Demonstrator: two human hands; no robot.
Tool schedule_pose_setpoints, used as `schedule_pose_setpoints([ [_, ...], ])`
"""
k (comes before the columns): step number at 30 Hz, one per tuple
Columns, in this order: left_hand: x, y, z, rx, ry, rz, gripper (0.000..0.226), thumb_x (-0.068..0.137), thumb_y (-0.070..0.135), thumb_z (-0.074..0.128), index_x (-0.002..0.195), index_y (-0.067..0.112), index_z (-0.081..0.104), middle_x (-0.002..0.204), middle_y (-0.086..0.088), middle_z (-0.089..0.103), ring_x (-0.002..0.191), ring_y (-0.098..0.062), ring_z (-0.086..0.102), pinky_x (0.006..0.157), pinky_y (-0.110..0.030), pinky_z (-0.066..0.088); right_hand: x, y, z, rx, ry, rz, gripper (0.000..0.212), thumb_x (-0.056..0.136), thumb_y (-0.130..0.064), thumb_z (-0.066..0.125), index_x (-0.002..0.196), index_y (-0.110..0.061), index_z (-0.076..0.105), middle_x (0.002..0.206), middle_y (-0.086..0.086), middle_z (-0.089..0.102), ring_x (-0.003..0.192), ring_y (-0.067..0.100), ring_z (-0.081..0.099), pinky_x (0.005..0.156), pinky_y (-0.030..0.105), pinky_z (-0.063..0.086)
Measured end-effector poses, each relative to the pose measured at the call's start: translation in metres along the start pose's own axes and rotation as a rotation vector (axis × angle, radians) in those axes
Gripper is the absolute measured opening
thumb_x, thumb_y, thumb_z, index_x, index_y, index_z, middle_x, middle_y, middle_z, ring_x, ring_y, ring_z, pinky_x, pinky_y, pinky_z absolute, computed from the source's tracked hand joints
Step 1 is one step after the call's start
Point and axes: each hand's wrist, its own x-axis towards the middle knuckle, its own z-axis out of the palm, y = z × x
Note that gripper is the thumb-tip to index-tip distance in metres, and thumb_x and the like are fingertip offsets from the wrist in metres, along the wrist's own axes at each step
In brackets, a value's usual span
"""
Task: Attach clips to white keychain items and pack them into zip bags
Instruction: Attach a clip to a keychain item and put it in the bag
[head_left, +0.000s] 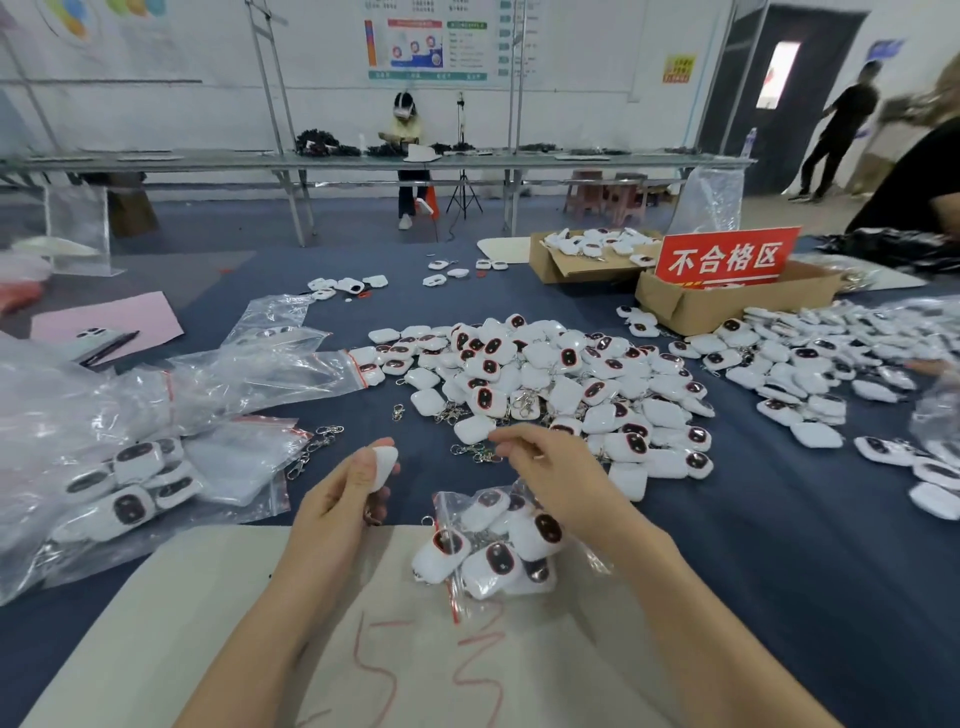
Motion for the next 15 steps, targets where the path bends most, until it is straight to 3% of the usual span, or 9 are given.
schedule_pose_setpoints([
  [2, -0.010, -0.001, -0.009, 0.088, -0.034, 0.001, 0.037, 0.086, 0.057, 0.057, 0.116, 0.042, 0.072, 0.113, 0.015, 0.074, 0.092, 0.004, 0.066, 0.086, -0.022, 0.047, 0.000, -0.010, -0.013, 0.029, 0.036, -0.018, 0.025, 0.103, -0.027, 0.051, 0.116, -0.040, 0.067, 0.099, -0.021, 0.073, 0.055, 0.003, 0.053, 0.058, 0.016, 0.048],
  [5, -0.022, 0.001, -0.018, 0.221, -0.036, 0.034, 0.033, 0.091, 0.039, 0.067, 0.124, 0.041, 0.065, 0.121, 0.027, 0.068, 0.113, 0.013, 0.059, 0.094, -0.018, 0.042, 0.003, -0.027, -0.030, 0.069, 0.069, -0.054, 0.029, 0.102, -0.020, 0.049, 0.109, -0.043, 0.066, 0.096, -0.020, 0.074, 0.085, 0.017, 0.067, 0.081, 0.028, 0.055],
  [7, -0.030, 0.002, -0.022, 0.319, -0.001, 0.086, 0.037, 0.093, 0.027, 0.071, 0.125, 0.041, 0.063, 0.119, 0.025, 0.067, 0.107, 0.012, 0.059, 0.091, -0.015, 0.041, 0.006, -0.037, -0.038, 0.078, 0.065, -0.069, 0.030, 0.102, -0.017, 0.049, 0.110, -0.038, 0.068, 0.096, -0.019, 0.075, 0.095, 0.026, 0.067, 0.081, 0.033, 0.053],
  [10, -0.040, 0.003, -0.023, 0.499, -0.009, 0.188, 0.040, 0.092, 0.021, 0.072, 0.125, 0.040, 0.061, 0.110, 0.024, 0.059, 0.084, 0.002, 0.058, 0.075, -0.007, 0.040, 0.008, -0.047, -0.042, 0.056, 0.025, -0.093, 0.028, 0.102, -0.019, 0.048, 0.113, -0.034, 0.069, 0.097, -0.017, 0.074, 0.097, 0.020, 0.068, 0.083, 0.034, 0.055],
  [15, -0.048, 0.001, -0.022, 0.717, -0.128, 0.208, 0.045, 0.095, 0.017, 0.069, 0.136, 0.027, 0.055, 0.120, 0.023, 0.048, 0.107, 0.011, 0.052, 0.087, -0.003, 0.035, 0.011, -0.055, -0.038, -0.034, -0.100, -0.126, 0.026, 0.101, -0.022, 0.051, 0.115, -0.029, 0.072, 0.103, -0.014, 0.073, 0.101, 0.008, 0.065, 0.093, 0.027, 0.050],
])
